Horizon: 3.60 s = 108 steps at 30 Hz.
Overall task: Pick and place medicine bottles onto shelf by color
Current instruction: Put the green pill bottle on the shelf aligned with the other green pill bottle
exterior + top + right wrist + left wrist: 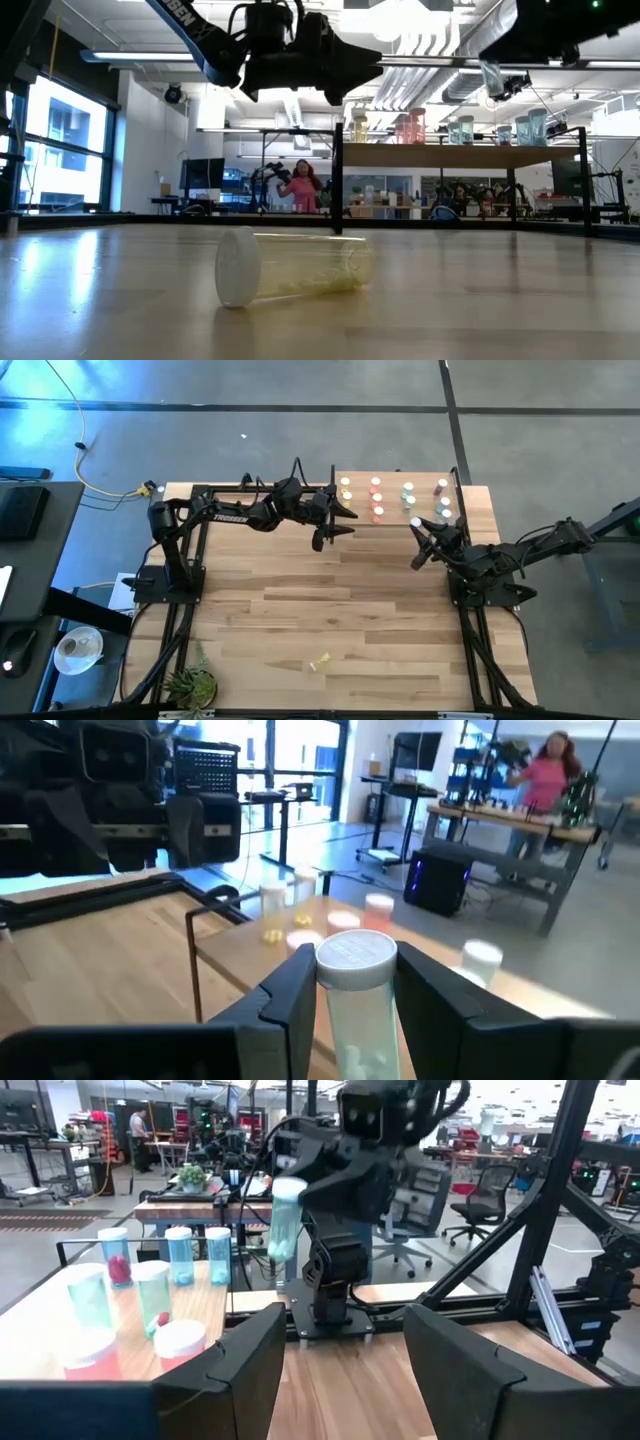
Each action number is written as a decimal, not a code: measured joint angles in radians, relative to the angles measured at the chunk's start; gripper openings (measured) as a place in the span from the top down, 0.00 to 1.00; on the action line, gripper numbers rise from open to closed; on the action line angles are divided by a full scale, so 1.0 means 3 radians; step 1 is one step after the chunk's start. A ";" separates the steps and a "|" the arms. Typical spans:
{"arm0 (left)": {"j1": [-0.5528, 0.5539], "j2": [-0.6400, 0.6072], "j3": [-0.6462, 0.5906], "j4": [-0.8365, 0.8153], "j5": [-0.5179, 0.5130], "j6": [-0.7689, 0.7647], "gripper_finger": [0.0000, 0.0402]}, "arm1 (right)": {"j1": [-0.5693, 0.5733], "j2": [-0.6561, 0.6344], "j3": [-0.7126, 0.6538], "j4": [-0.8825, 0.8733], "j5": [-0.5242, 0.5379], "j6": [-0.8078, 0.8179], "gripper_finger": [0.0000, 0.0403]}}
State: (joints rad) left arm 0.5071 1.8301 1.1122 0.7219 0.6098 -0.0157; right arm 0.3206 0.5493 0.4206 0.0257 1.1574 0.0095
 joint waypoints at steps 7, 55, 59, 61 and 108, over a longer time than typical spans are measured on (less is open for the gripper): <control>-0.0001 0.0000 0.0000 -0.0076 0.0000 -0.0015 0.51 | 0.0000 -0.0043 -0.0280 0.0005 0.0069 0.0432 0.73; 0.0116 -0.0048 -0.0287 -0.0230 -0.0002 0.0241 0.51 | -0.0067 0.0572 -0.0473 0.0156 0.1238 0.1691 0.73; 0.0116 -0.0048 -0.0287 -0.0230 -0.0003 0.0241 0.51 | -0.0197 0.0588 -0.0473 0.0193 0.1034 0.1692 0.73; 0.0116 -0.0048 -0.0287 -0.0231 -0.0003 0.0241 0.51 | -0.0253 0.0632 -0.0472 0.0281 0.0947 0.1665 0.73; 0.0115 -0.0048 -0.0286 -0.0228 -0.0013 0.0152 0.51 | -0.0972 0.0507 -0.0471 0.1216 -0.0380 -0.0075 0.73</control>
State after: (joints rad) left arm 0.5417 1.8156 1.0264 0.6535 0.6060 0.0299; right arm 0.0289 0.7013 0.2792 0.3904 1.0435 -0.0130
